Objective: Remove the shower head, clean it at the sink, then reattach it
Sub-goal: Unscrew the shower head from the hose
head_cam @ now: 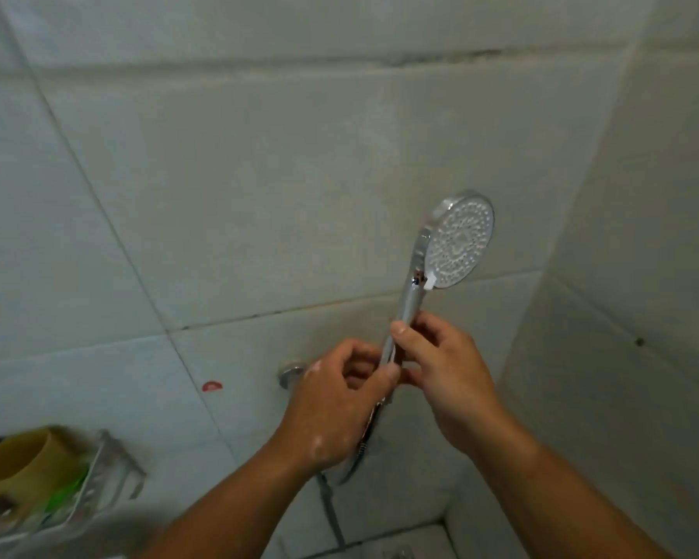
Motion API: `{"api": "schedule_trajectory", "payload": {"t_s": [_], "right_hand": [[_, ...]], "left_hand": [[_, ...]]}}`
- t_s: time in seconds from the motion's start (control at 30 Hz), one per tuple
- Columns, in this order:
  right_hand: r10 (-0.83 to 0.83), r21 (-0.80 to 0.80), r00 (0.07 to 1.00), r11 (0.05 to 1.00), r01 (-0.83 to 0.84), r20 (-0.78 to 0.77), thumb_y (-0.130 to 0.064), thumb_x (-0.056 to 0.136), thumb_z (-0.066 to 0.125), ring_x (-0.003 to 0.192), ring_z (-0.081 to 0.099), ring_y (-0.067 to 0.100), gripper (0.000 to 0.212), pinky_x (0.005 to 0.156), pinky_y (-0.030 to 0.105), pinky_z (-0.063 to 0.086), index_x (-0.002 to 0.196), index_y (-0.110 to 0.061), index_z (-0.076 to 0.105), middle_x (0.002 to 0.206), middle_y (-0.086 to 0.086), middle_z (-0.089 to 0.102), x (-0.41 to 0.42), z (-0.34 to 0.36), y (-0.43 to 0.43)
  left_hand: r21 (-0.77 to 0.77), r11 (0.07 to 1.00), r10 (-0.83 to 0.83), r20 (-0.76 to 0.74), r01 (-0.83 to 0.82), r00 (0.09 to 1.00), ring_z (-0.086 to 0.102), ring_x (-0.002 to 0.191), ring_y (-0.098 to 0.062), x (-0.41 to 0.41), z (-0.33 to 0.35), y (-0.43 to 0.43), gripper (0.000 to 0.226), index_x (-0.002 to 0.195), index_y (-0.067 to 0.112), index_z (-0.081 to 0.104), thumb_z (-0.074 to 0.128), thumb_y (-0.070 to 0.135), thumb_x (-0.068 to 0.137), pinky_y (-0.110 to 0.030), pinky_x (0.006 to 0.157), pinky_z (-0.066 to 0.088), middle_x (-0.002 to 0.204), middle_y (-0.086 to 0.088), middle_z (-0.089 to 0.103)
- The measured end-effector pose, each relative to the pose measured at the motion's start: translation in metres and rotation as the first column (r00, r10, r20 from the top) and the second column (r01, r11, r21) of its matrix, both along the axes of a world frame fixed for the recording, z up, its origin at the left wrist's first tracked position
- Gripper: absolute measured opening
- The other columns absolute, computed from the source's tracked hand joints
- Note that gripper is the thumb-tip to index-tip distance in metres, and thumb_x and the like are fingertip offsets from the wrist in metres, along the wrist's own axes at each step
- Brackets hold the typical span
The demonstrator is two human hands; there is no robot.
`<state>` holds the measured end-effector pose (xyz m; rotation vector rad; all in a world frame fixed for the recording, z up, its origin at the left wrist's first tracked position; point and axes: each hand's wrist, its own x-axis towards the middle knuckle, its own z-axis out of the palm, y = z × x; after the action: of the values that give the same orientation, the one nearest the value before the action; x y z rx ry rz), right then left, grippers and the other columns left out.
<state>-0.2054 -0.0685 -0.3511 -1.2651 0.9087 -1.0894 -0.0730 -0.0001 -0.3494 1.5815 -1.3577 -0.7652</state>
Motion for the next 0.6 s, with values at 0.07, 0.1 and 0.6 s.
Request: {"api": "schedule_trajectory", "payload": {"t_s": [0.07, 0.1, 0.6], "right_hand": [[-0.049, 0.134, 0.997, 0.990, 0.040, 0.064, -0.016, 0.100, 0.059, 0.077, 0.065, 0.024, 0.013, 0.070, 0.041, 0.056, 0.095, -0.011, 0.070, 0.078, 0.005, 0.066, -0.005, -0.032, 0.012], [-0.071, 0.200, 0.994, 0.978, 0.052, 0.088, -0.015, 0.101, 0.056, 0.076, 0.063, 0.021, 0.015, 0.069, 0.038, 0.055, 0.096, -0.012, 0.070, 0.078, 0.004, 0.065, -0.007, -0.045, 0.018], [-0.514, 0.664, 0.824, 0.705, 0.248, 0.238, -0.015, 0.101, 0.051, 0.064, 0.067, 0.027, 0.013, 0.061, 0.041, 0.059, 0.108, -0.005, 0.053, 0.081, 0.012, 0.062, 0.007, -0.135, 0.103]], "left_hand": [[0.156, 0.980, -0.106, -0.096, 0.120, 0.990, 0.073, 0.077, -0.008, 0.001, -0.033, 0.013, 0.014, 0.105, 0.024, 0.063, 0.069, 0.032, 0.094, -0.023, 0.071, 0.059, 0.083, 0.006, 0.077], [0.232, 0.956, -0.157, -0.118, 0.181, 0.981, 0.074, 0.077, -0.013, 0.001, -0.049, 0.020, 0.011, 0.104, 0.022, 0.063, 0.066, 0.030, 0.097, -0.027, 0.073, 0.059, 0.085, 0.003, 0.078], [0.545, 0.739, -0.245, -0.331, 0.397, 0.911, 0.038, 0.044, -0.011, -0.015, -0.137, 0.080, 0.010, 0.069, 0.022, 0.051, 0.054, 0.031, 0.073, -0.031, 0.053, 0.030, 0.047, 0.011, 0.046]]}}
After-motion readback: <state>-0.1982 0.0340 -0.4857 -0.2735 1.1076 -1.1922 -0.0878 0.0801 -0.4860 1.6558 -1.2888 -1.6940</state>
